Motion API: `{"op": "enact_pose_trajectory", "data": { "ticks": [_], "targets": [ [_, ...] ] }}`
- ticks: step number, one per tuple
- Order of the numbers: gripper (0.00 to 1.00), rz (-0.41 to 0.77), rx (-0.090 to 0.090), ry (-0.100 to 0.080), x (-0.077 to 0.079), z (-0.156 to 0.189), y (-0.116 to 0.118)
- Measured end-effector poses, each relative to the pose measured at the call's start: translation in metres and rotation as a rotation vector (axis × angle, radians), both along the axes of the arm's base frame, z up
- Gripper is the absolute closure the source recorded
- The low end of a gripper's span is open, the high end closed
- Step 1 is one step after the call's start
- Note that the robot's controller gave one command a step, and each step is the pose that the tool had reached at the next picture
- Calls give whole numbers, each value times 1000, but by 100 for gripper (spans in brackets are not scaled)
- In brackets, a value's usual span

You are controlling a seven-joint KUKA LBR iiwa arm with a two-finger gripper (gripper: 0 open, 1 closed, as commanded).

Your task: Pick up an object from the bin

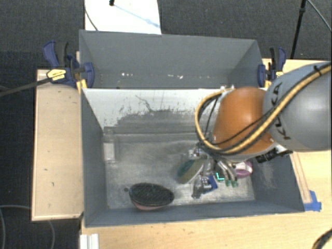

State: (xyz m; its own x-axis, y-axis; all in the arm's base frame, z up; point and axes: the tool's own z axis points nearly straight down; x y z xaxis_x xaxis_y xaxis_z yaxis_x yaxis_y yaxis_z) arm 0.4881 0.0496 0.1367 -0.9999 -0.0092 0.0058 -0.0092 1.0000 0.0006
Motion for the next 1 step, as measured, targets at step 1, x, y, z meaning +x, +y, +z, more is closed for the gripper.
{"op": "enact_pose_trajectory", "data": {
  "ticks": [1],
  "targets": [
    [0,175,0,-8,20,-58,-38]
  ]
}}
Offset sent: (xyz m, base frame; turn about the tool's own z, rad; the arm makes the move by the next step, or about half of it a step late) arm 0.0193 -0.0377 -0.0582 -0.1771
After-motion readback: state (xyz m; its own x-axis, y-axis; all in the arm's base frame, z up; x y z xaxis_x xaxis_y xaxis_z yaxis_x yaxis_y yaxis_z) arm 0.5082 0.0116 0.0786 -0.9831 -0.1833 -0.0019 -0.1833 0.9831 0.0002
